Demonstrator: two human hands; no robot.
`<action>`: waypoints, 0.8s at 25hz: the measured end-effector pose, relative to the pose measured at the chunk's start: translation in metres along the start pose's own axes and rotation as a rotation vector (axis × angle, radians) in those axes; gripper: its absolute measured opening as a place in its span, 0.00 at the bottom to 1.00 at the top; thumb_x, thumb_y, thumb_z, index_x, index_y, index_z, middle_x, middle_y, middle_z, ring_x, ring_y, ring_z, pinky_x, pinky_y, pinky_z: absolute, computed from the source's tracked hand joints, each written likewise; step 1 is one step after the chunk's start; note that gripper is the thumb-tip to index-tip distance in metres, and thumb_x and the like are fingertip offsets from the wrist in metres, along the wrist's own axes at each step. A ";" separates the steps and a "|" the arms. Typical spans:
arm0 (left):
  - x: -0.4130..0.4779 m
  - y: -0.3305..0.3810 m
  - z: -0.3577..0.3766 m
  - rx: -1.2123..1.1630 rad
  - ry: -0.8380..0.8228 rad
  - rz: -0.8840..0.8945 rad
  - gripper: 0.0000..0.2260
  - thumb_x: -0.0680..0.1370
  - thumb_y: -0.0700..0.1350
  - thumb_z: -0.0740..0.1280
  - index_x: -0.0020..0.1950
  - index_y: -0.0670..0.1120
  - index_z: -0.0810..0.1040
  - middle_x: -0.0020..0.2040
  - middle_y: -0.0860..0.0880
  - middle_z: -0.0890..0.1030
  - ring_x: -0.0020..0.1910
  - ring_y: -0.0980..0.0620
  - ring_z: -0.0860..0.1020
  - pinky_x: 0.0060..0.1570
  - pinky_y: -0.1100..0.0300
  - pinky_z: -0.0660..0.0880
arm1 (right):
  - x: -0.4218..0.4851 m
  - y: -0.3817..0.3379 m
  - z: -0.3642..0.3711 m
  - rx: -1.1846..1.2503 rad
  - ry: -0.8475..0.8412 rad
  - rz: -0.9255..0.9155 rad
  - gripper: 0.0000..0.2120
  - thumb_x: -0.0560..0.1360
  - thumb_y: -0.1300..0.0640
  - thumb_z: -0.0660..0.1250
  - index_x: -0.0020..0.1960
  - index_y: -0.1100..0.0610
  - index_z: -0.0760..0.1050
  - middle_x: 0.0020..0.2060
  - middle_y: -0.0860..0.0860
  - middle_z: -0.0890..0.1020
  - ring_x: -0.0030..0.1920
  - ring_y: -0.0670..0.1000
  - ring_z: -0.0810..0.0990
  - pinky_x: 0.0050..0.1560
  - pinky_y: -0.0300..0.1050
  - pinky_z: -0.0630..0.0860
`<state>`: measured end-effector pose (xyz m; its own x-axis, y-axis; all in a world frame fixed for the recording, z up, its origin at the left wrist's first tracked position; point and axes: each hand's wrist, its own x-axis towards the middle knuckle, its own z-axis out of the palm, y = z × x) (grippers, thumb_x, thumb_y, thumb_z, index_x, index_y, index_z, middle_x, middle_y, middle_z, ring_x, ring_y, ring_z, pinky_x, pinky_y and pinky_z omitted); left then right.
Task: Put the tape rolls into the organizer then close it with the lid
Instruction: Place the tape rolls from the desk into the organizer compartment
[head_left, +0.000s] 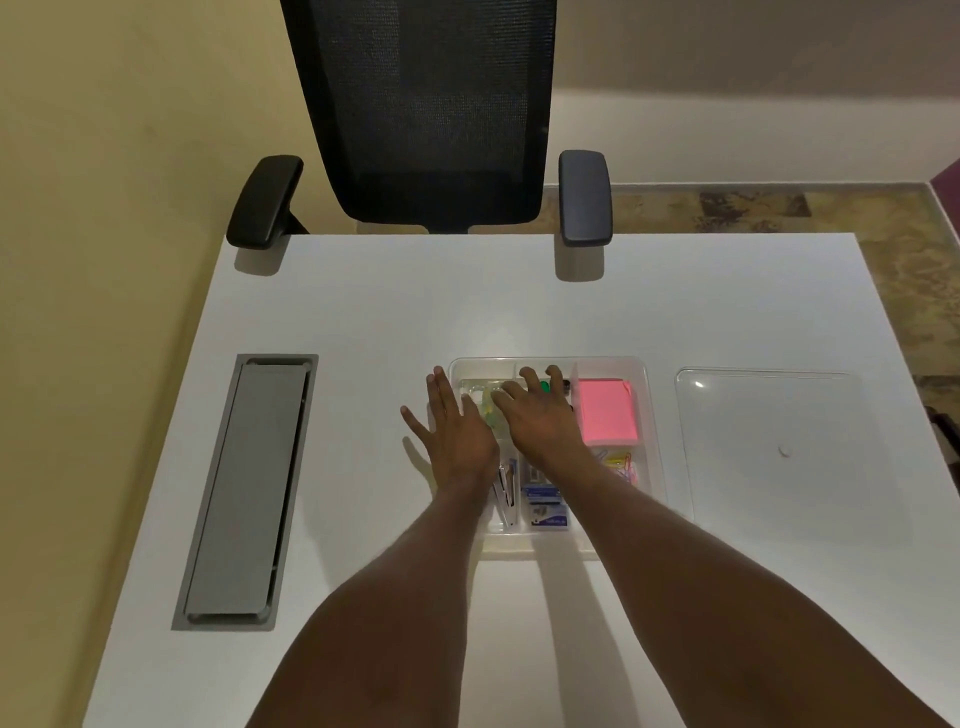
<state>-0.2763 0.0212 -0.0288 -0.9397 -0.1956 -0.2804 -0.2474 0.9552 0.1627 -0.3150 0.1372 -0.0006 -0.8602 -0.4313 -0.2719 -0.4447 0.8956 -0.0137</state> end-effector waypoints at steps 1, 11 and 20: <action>0.001 -0.001 0.000 0.002 -0.005 -0.001 0.22 0.84 0.50 0.59 0.79 0.52 0.67 0.85 0.41 0.37 0.85 0.42 0.36 0.77 0.26 0.40 | 0.001 0.000 0.000 0.008 -0.001 -0.003 0.17 0.81 0.59 0.60 0.69 0.53 0.73 0.70 0.53 0.76 0.76 0.60 0.64 0.76 0.65 0.52; 0.014 -0.003 -0.003 0.005 -0.026 -0.054 0.22 0.84 0.51 0.61 0.80 0.57 0.65 0.85 0.41 0.37 0.85 0.41 0.36 0.77 0.25 0.41 | -0.003 -0.002 0.003 0.020 0.042 0.004 0.17 0.80 0.60 0.60 0.67 0.54 0.74 0.69 0.54 0.77 0.76 0.60 0.64 0.76 0.64 0.51; 0.016 -0.001 -0.009 -0.009 -0.048 -0.054 0.18 0.85 0.54 0.61 0.75 0.58 0.71 0.86 0.43 0.38 0.85 0.42 0.36 0.78 0.26 0.41 | -0.008 -0.006 0.010 0.035 0.053 0.034 0.21 0.82 0.58 0.62 0.74 0.54 0.67 0.75 0.56 0.68 0.77 0.60 0.61 0.78 0.63 0.50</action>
<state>-0.2932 0.0155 -0.0250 -0.9127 -0.2351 -0.3343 -0.2993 0.9415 0.1548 -0.3029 0.1362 -0.0079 -0.8872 -0.4047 -0.2217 -0.4066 0.9128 -0.0394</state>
